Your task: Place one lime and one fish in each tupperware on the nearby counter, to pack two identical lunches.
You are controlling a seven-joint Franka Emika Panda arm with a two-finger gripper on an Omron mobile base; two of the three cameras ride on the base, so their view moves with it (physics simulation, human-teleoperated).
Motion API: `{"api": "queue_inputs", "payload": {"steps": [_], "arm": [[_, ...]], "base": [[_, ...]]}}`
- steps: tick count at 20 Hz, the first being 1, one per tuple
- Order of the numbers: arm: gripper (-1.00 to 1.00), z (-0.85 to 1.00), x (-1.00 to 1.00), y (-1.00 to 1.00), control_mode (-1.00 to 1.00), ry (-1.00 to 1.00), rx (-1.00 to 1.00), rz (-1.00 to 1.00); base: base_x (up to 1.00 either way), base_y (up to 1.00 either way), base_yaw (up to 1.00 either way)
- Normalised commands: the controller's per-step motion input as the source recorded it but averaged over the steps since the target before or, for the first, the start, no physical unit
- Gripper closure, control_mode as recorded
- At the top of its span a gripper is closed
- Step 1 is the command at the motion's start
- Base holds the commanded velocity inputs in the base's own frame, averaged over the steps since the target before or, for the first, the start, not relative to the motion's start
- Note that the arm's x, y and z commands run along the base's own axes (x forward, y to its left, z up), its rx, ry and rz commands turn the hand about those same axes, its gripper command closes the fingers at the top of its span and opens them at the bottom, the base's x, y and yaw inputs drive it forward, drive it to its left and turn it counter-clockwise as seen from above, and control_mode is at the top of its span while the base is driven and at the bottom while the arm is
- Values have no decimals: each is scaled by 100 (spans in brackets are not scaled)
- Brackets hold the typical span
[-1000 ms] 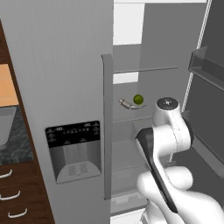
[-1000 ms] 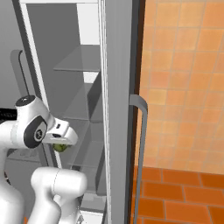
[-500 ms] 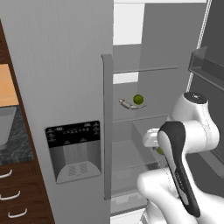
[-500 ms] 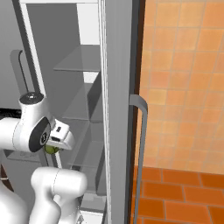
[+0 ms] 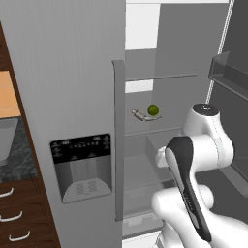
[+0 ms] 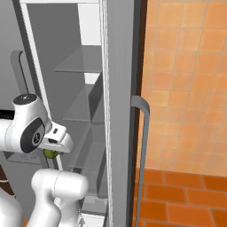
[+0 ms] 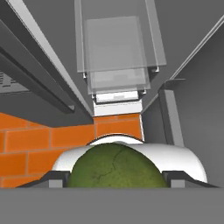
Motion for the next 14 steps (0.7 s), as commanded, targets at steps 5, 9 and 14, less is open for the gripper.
{"api": "queue_inputs", "payload": {"steps": [5,9,14], "arm": [[100,0,0,0,-100,0,0,0],[100,0,-4,1,-100,0,0,0],[100,0,-9,10,100,0,0,1]], "base": [[0,0,0],[0,0,0],[-42,72,8]]}}
